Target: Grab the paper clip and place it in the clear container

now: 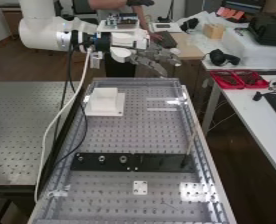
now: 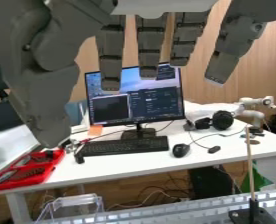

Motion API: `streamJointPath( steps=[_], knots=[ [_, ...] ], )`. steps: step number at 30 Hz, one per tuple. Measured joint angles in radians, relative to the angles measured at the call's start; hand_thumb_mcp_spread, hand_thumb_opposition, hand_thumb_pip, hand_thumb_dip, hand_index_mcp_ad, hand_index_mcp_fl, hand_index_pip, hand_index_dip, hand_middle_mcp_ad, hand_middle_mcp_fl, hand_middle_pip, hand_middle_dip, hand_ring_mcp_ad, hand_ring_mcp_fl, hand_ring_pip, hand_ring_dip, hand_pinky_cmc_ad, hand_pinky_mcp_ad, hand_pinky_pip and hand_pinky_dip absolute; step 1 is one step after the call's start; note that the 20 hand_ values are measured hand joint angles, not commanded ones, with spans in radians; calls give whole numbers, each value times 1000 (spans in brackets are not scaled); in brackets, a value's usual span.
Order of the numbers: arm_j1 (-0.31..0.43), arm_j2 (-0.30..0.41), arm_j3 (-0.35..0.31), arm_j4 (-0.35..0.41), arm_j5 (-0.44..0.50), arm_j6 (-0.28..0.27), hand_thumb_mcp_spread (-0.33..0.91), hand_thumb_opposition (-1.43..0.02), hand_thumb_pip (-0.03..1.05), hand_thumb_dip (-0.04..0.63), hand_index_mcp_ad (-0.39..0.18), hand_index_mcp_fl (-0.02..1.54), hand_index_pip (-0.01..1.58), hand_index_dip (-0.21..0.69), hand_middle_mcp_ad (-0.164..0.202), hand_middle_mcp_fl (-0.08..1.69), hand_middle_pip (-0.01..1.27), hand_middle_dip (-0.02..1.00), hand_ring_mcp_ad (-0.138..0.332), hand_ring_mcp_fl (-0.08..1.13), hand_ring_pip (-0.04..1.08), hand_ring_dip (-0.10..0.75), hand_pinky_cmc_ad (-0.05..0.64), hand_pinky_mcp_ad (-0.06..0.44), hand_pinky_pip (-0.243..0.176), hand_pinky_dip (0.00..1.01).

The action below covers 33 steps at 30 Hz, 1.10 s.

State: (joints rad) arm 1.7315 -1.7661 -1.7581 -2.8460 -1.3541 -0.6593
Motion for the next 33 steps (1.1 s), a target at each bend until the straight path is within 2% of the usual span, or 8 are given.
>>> streamJointPath(
  steps=[11,18,24,33],
  knots=[
    [-3,2,-3,8,-6,5,347,-759,497,253,-145,422,91,253,52,145,113,227,110,19,112,152,394,297,-61,503],
    [-8,5,-4,5,-18,-15,347,-759,497,253,-145,422,91,253,52,145,113,227,108,19,112,152,393,293,-61,503],
    [-18,14,-1,-21,-56,-34,347,-759,497,253,-145,422,91,253,52,148,113,227,112,19,112,152,393,297,-61,503],
    [-61,34,-5,-55,-156,-26,351,-759,497,253,-145,422,91,251,52,145,113,227,112,19,112,152,393,297,-61,503]
  ],
)
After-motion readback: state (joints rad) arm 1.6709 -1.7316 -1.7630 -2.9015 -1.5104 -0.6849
